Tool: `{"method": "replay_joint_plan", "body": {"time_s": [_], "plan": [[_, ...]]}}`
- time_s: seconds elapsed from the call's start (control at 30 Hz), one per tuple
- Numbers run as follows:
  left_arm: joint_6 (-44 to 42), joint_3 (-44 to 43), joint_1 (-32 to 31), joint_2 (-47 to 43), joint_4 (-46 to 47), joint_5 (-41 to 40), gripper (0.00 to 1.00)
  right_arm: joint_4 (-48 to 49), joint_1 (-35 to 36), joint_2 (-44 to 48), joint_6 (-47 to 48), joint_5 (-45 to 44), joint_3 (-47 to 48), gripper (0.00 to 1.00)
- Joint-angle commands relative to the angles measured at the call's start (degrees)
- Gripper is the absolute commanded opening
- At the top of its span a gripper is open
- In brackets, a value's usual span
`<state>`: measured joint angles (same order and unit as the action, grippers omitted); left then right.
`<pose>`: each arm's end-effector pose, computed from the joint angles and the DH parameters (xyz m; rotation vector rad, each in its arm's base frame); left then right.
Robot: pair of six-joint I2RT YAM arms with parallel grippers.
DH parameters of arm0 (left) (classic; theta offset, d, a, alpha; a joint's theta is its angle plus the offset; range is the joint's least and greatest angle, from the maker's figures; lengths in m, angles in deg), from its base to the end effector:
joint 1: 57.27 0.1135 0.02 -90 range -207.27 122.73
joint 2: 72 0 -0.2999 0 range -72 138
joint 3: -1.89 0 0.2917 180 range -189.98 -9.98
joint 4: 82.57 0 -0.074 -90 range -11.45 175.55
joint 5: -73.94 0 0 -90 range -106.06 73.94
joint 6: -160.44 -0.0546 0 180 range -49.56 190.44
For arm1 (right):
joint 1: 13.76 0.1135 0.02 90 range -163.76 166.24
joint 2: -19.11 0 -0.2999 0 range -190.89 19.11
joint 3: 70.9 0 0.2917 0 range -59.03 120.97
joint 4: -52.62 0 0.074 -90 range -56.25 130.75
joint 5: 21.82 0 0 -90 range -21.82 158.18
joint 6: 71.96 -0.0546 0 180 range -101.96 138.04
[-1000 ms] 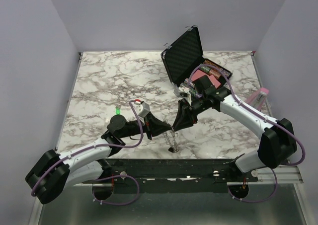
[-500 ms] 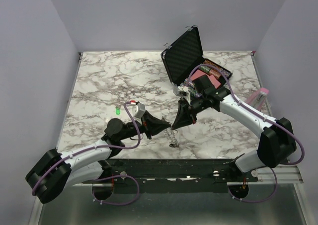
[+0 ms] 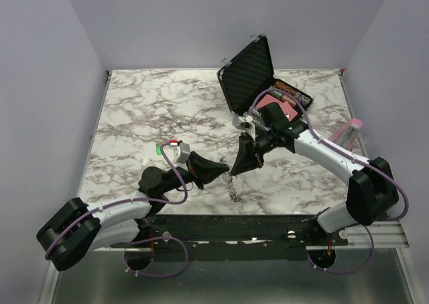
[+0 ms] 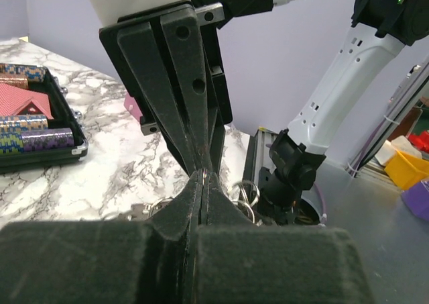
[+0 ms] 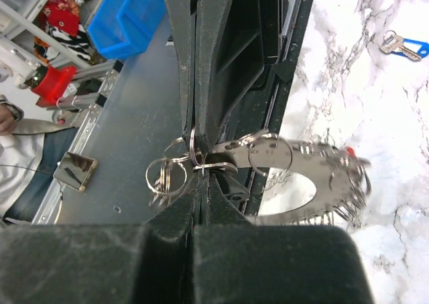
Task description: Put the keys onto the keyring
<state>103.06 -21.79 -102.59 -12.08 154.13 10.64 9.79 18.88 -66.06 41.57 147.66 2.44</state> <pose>0.1372 -0.1737 0.2435 0.5943 1.2618 -1.4391 0.2479 0.2226 0.2840 -1.4551 1.5648 1.7641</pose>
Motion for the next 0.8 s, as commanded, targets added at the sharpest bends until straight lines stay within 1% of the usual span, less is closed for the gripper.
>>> {"method": "replay_joint_plan", "body": {"time_s": [0.0,0.17,0.33,0.57,0.77], "plan": [[0.1,-0.1,-0.4,1.6,12.8,-3.8,0.0,4.1,1.4,-1.1,-3.5,2.6,-1.5,0.0],[1.3,-0.5,-0.6,4.8,17.5,-4.4,0.0,5.0,1.9,-0.8,-3.7,2.7,-1.9,0.0],[2.2,-0.5,-0.7,6.7,19.7,-3.5,0.0,4.8,1.9,-0.2,-3.1,1.3,-1.6,0.01],[-0.1,1.1,-0.3,4.2,18.3,1.7,0.0,3.4,1.9,0.1,-1.8,1.0,-1.1,0.03],[-2.4,3.1,2.2,-0.3,16.0,7.4,0.0,3.1,1.8,0.3,-2.4,2.6,-0.9,0.02]]}}
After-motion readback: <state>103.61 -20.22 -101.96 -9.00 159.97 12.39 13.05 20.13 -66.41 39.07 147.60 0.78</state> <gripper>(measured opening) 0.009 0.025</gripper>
